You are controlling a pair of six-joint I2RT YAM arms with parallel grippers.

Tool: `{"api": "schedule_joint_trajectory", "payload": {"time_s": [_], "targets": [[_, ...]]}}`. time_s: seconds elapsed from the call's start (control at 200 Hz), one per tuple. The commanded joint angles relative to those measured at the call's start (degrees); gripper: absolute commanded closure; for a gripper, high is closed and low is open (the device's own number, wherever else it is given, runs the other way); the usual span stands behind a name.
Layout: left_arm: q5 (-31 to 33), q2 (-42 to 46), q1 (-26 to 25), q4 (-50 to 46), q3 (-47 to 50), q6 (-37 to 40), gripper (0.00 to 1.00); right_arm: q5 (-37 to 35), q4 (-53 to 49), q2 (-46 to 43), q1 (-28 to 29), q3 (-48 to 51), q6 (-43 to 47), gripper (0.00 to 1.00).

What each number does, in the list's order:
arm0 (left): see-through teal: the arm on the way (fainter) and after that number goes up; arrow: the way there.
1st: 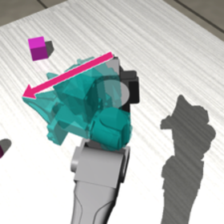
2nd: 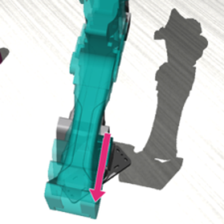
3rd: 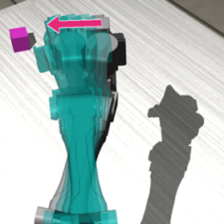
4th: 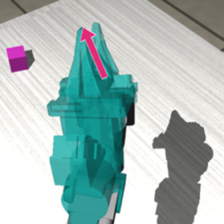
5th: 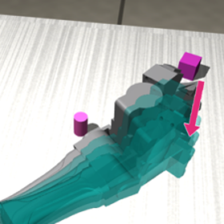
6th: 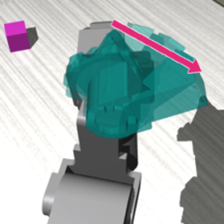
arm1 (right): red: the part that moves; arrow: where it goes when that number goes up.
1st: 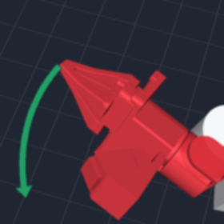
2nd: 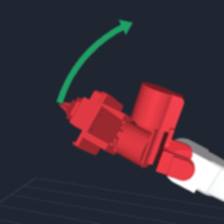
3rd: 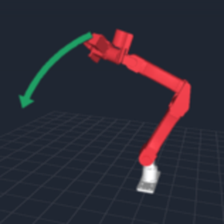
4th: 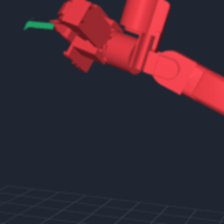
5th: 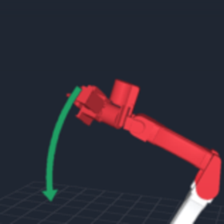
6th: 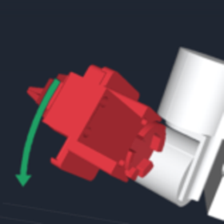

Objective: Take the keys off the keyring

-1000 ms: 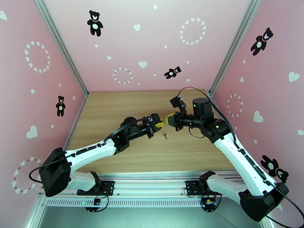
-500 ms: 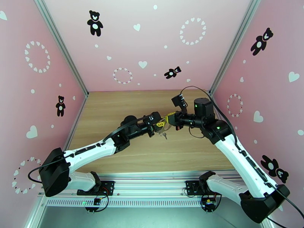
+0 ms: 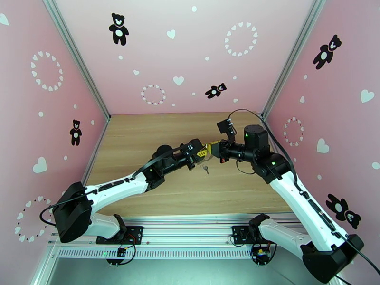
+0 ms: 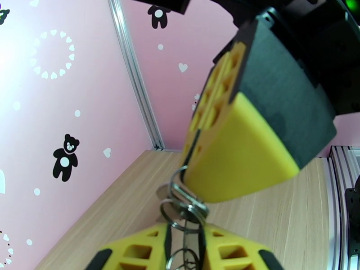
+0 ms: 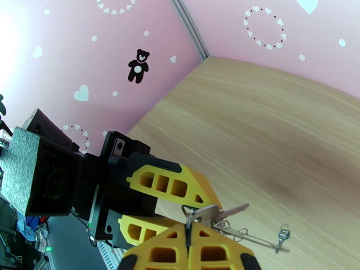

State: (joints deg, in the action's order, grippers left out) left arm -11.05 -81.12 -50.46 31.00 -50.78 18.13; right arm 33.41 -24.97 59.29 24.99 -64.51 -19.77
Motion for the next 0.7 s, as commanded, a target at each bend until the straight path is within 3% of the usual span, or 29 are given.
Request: {"api": "schedule_joint_trajectory", "payload": {"time_s": [0.0, 0.335, 0.696], "targets": [[1.3, -0.6, -0.4, 3.4, -0.3, -0.9, 0.77, -0.8, 2.4, -1.3, -0.2, 0.9, -0.9, 1.0], [0.4, 1.3, -0.4, 2.8, 0.7, -1.5, 0.87, -2.8, 0.0, -1.8, -0.2, 0.4, 3.0, 1.0], [-4.0, 4.1, -0.4, -10.1, -2.1, 0.9, 0.91, -2.9, -5.6, -2.1, -0.2, -2.8, 16.8, 1.0]]}}
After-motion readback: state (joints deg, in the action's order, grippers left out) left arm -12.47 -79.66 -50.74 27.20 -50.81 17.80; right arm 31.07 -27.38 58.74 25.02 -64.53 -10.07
